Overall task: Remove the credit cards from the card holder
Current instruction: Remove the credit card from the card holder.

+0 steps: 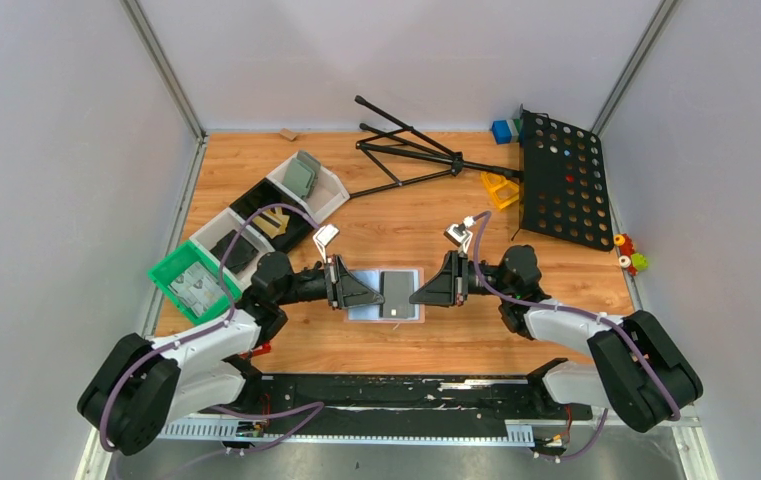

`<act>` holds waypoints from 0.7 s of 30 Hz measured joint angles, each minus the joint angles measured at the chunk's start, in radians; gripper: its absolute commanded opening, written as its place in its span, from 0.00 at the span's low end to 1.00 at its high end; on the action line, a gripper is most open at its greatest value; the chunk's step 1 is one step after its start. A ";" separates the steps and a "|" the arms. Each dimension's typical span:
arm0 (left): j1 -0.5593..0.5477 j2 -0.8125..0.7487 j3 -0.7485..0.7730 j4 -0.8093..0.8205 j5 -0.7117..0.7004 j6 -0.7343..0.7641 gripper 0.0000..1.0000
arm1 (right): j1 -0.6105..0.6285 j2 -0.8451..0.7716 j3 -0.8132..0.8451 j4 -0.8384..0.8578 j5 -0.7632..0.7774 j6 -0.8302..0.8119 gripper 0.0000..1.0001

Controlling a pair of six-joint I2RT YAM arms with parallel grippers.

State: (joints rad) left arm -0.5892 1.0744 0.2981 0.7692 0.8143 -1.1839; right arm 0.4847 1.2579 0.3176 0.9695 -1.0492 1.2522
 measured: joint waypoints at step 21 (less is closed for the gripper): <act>0.248 -0.200 -0.033 -0.251 0.017 0.098 0.00 | -0.112 -0.022 -0.018 -0.120 -0.027 -0.070 0.00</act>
State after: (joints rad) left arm -0.3416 0.8749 0.2653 0.5179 0.8310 -1.0859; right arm 0.3729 1.2362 0.2996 0.8494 -1.0760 1.1824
